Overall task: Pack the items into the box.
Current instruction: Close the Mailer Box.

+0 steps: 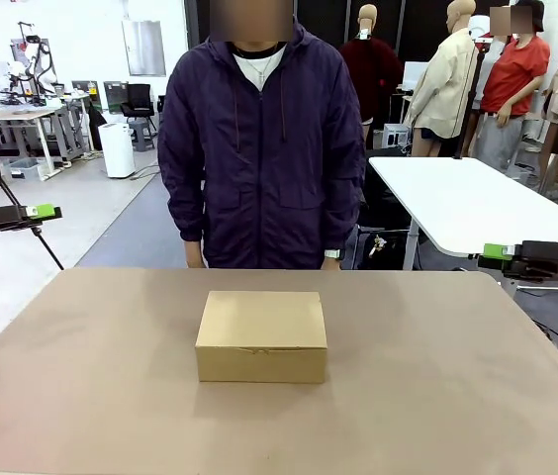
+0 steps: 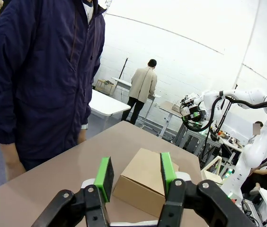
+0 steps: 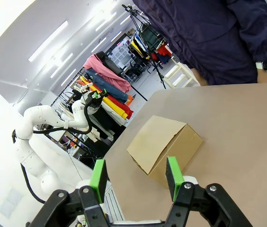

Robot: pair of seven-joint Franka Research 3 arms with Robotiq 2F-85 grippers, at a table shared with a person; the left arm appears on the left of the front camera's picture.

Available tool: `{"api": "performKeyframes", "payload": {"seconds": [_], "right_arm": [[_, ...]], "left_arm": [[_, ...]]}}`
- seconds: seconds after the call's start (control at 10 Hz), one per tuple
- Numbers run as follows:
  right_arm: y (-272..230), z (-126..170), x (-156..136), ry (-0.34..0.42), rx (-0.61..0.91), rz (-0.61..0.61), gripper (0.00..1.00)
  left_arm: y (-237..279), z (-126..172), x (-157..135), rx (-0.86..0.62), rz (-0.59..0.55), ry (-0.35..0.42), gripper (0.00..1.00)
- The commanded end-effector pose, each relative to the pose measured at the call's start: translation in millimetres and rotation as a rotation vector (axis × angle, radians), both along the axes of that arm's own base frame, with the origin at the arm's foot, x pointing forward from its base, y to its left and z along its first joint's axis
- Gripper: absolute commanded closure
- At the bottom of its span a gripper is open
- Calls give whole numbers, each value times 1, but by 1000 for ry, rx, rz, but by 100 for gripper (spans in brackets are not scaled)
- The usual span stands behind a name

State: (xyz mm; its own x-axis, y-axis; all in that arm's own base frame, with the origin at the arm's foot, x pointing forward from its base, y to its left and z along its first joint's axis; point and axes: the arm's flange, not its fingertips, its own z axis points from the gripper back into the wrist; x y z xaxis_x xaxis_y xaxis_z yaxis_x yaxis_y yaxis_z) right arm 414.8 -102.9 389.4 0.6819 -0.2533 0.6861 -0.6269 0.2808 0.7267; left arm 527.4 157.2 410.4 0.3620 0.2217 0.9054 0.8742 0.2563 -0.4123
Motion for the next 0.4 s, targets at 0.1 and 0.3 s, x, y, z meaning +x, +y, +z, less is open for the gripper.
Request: {"api": "performKeyframes", "payload": {"seconds": [0.1,0.3], "right_arm": [[1,5,2,-11,1,8,32],[1,5,2,-11,1,8,32]], "left_arm": [[-1,2,-5,-9,-1,1,45],[-1,2,-5,-9,-1,1,45]]}}
